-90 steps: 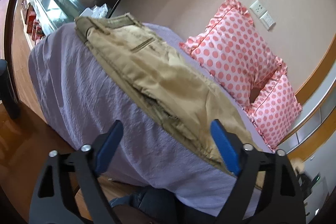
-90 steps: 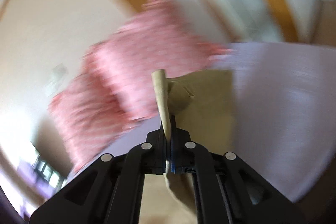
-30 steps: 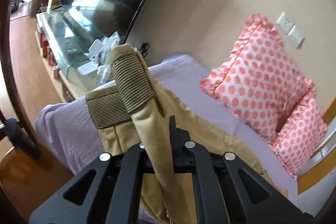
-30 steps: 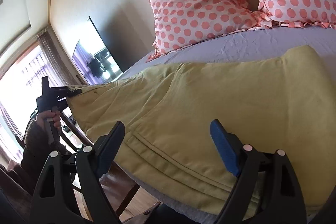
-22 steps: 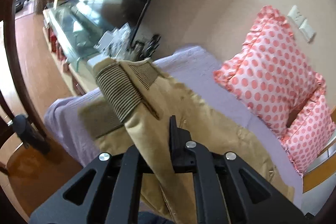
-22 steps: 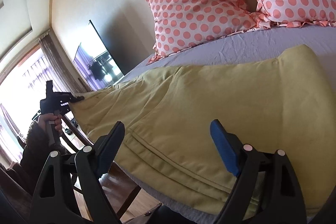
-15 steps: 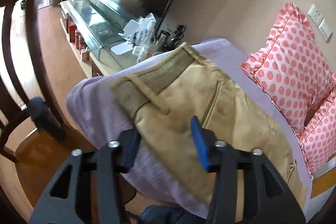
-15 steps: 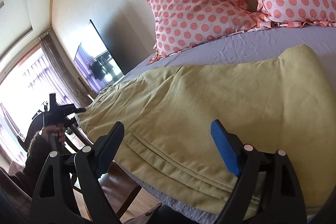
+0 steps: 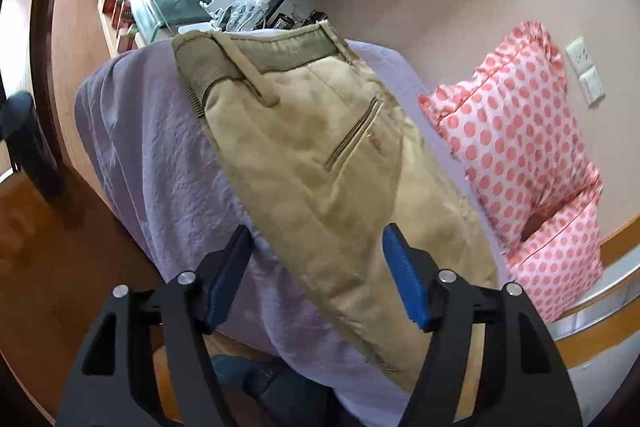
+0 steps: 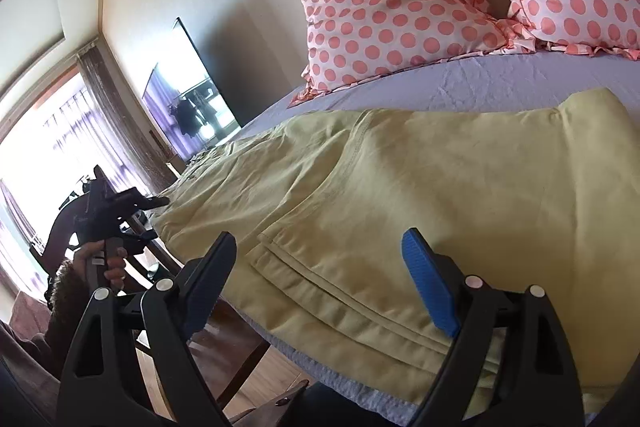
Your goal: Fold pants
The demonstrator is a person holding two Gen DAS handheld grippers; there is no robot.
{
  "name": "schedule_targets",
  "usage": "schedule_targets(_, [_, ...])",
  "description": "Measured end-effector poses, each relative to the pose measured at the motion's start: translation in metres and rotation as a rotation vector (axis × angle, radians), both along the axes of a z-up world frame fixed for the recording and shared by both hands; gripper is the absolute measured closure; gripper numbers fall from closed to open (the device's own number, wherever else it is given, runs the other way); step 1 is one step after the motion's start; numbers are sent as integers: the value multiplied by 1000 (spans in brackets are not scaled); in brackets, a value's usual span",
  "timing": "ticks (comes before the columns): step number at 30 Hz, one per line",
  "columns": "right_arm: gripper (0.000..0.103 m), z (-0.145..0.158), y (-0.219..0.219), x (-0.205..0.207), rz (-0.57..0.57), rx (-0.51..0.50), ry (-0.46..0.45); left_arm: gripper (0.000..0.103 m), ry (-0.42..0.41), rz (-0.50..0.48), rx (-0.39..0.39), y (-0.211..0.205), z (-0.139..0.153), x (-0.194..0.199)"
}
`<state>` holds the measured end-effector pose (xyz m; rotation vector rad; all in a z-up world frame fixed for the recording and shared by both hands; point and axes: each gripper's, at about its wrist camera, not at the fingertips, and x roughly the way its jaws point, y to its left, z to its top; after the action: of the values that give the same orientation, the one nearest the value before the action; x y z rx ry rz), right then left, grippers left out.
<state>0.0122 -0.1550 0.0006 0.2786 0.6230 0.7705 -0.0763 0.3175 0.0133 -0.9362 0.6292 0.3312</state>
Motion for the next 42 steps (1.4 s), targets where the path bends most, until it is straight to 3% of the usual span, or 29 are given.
schedule_targets(13, [15, -3, 2, 2, -8, -14, 2, 31, -29, -49, 15, -9, 18, 17])
schedule_targets(18, [15, -4, 1, 1, -2, -11, 1, 43, -89, 13, -46, 16, 8, 13])
schedule_targets(20, [15, -3, 1, 2, -1, -10, 0, 53, -94, 46, -52, 24, 6, 14])
schedule_targets(22, [15, -4, 1, 2, 0, -8, -2, 88, -78, 84, -56, 32, 1, 16])
schedule_targets(23, [15, -4, 1, 1, 1, -7, -4, 91, -74, 96, -61, 35, -1, 17])
schedule_targets(24, [15, -4, 0, 1, 2, -6, -6, 93, -68, 98, -50, 34, 1, 19])
schedule_targets(26, [15, -3, -2, 1, -2, -3, -7, 94, -39, 76, 60, 23, 19, 27])
schedule_targets(29, [15, 4, -14, -3, -34, 33, -27, 95, -61, -44, 327, -28, 78, 50])
schedule_targets(33, [9, 17, -54, -8, -148, 107, -73, 95, -139, -266, 565, -126, 137, 83])
schedule_targets(35, [9, 21, -78, -8, -218, 142, -76, 95, -218, -436, 660, -196, 156, 97])
schedule_targets(38, [9, 22, -116, -10, -322, 183, -62, 94, -326, -726, 708, -300, 159, 107])
schedule_targets(42, [9, 14, -170, -12, -457, 278, -10, 94, -325, -1081, 731, -418, 106, 110])
